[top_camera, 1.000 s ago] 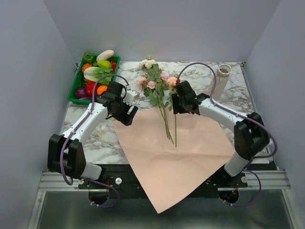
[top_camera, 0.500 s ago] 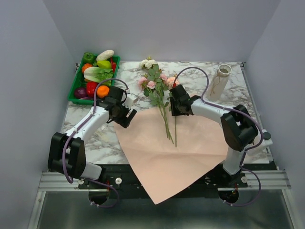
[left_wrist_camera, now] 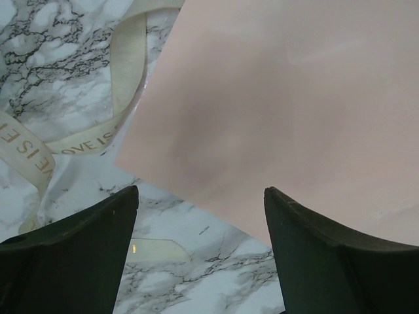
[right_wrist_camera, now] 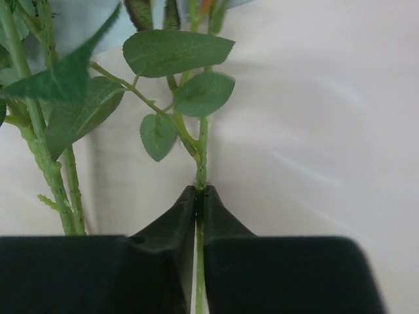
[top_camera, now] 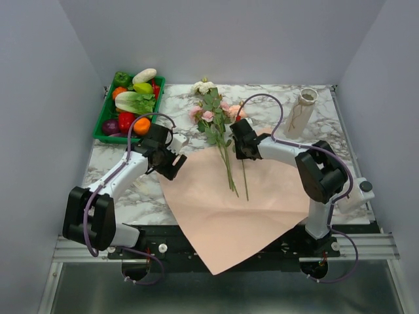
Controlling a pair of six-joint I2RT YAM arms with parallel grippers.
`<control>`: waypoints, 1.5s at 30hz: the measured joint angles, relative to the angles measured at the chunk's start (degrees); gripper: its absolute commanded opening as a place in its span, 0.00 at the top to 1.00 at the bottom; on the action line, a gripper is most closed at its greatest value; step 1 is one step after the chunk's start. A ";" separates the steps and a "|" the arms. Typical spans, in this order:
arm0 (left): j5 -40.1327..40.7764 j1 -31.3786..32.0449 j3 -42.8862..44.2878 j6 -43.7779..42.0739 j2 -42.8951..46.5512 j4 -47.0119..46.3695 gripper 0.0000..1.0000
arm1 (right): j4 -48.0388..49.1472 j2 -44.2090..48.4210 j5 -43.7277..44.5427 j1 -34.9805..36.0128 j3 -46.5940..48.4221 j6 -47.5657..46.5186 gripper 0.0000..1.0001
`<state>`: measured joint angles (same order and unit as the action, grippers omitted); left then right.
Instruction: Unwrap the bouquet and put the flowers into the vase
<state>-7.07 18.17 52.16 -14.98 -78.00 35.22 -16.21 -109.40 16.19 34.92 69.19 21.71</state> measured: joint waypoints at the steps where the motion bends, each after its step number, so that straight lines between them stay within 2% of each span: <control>1: 0.00 0.00 -0.20 0.00 -0.48 -0.02 0.15 | 0.22 0.00 0.31 0.11 -0.02 0.31 0.99; 6: 0.04 1.11 -0.17 0.02 -3.58 -0.90 0.15 | 1.22 0.90 2.36 1.01 -1.25 1.31 0.99; 9: 0.20 2.40 -0.09 0.02 -5.64 -1.77 0.16 | 1.29 5.01 3.58 1.18 -4.00 1.90 0.99; 15: 2.58 4.70 -0.09 0.00 -11.47 -4.22 0.18 | 2.12 21.86 6.10 1.75 -7.45 2.49 0.99; 19: 4.70 5.44 0.50 -0.26 -13.97 -5.55 0.19 | 5.95 33.35 8.74 2.25 -10.43 1.36 0.99; 26: 6.95 5.22 3.85 -0.42 -17.29 -6.99 0.22 | 15.87 45.81 15.21 2.54 -13.79 -9.14 0.99; 30: 7.98 2.12 8.55 -0.15 -21.33 -8.92 0.23 | 30.01 47.19 19.71 2.51 -13.84 -21.77 0.99; 34: 9.09 -0.76 12.33 -0.02 -24.17 -9.33 0.25 | 43.69 45.68 20.46 1.11 -12.83 -34.16 0.99; 37: 9.22 -2.14 14.36 0.28 -24.72 -8.79 0.23 | 51.36 42.91 19.85 -2.01 -10.34 -40.00 0.99; 40: 8.50 -2.43 16.06 1.22 -22.73 -8.04 0.20 | 56.78 40.74 18.36 -6.86 -9.07 -42.71 0.99; 45: 4.04 -2.47 17.90 2.86 -11.17 -5.81 0.14 | 62.42 37.46 17.09 -13.44 -7.72 -43.76 0.99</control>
<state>-3.03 15.70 70.06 -12.12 -89.17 29.41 46.22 -71.94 33.28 21.47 61.47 -22.04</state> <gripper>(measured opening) 0.829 0.023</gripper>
